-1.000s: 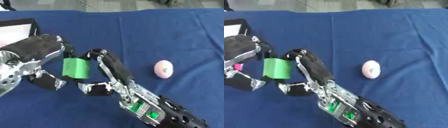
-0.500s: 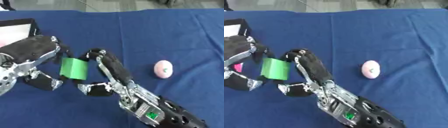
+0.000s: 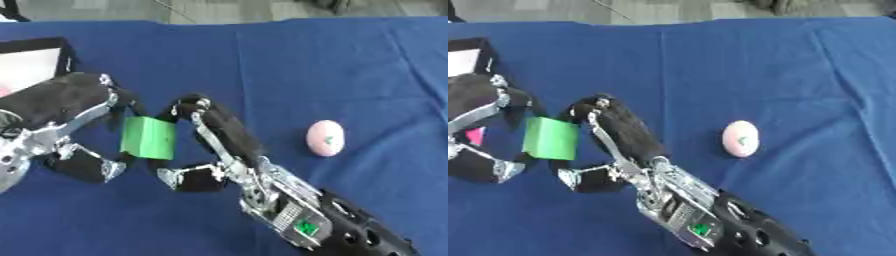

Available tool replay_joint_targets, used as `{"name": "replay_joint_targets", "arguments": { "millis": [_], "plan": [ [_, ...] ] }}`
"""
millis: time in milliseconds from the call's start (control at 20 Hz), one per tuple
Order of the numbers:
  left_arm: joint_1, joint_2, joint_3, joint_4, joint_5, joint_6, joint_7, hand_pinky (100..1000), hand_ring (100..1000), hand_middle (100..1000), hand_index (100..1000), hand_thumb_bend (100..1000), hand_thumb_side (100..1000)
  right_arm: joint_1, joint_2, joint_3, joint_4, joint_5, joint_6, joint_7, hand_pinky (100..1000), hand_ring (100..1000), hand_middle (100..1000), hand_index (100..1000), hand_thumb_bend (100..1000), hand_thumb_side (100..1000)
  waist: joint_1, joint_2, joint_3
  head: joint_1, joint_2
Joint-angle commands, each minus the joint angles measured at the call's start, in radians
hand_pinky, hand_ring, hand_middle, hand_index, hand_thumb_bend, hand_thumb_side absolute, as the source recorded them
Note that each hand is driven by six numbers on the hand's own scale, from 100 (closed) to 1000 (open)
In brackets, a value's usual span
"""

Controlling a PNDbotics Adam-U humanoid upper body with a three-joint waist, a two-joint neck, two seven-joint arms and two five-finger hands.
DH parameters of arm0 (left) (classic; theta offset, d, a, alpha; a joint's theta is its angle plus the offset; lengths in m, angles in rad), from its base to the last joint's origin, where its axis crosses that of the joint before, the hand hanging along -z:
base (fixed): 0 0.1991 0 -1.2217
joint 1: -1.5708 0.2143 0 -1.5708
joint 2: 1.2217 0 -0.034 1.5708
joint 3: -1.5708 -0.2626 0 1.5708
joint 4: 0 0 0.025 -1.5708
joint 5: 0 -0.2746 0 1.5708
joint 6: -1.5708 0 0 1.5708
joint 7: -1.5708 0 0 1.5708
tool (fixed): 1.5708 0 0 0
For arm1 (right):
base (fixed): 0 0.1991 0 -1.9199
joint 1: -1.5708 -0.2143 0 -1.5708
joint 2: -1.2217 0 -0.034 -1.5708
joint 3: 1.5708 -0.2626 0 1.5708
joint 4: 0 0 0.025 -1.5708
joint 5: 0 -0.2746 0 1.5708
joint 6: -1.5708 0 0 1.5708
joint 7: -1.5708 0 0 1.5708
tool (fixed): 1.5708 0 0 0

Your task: Pick up the objects with one hand, pass them to the other hand, and then place them into the box on the other side of the table.

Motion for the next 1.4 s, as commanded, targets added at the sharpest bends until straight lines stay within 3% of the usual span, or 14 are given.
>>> {"name": "replay_joint_targets", "arguments": {
  "millis": [50,150,200,400,950,1400],
  "plan": [
    [-0.006,0.075,0.052,0.007,0.002,-0.002,0.020,673,532,369,499,276,100,0.003,-0.027,-0.009,-0.018,0.016,0.000,0.040,977,835,746,1000,267,100,0.003,-0.018,-0.001,-0.002,-0.011],
    [-0.001,0.080,0.054,0.007,0.008,-0.005,0.025,674,532,368,498,272,100,0.002,-0.030,-0.011,-0.021,0.042,-0.003,0.086,988,844,759,1000,414,100,0.003,-0.019,-0.003,-0.002,-0.013],
    [0.001,0.081,0.054,0.007,0.010,-0.005,0.026,674,532,368,498,271,100,0.002,-0.030,-0.013,-0.024,0.055,-0.005,0.108,989,845,760,1000,430,100,0.003,-0.019,-0.004,-0.002,-0.014],
    [0.000,0.080,0.054,0.007,0.019,-0.003,0.029,675,534,366,499,262,100,0.002,-0.030,-0.025,-0.034,0.099,-0.003,0.158,1000,856,775,1000,390,100,0.004,-0.017,-0.007,-0.002,-0.013],
    [-0.003,0.072,0.051,0.007,0.026,-0.004,0.041,668,530,351,494,262,100,0.003,-0.025,-0.037,-0.039,0.093,0.016,0.181,998,847,773,1000,471,100,0.008,-0.018,-0.011,-0.001,-0.013],
    [0.002,0.070,0.055,0.007,0.032,-0.002,0.060,663,526,343,489,251,100,0.003,-0.027,-0.037,-0.045,0.082,0.025,0.185,995,841,768,1000,418,100,0.007,-0.016,-0.010,-0.009,-0.010]
  ]
}}
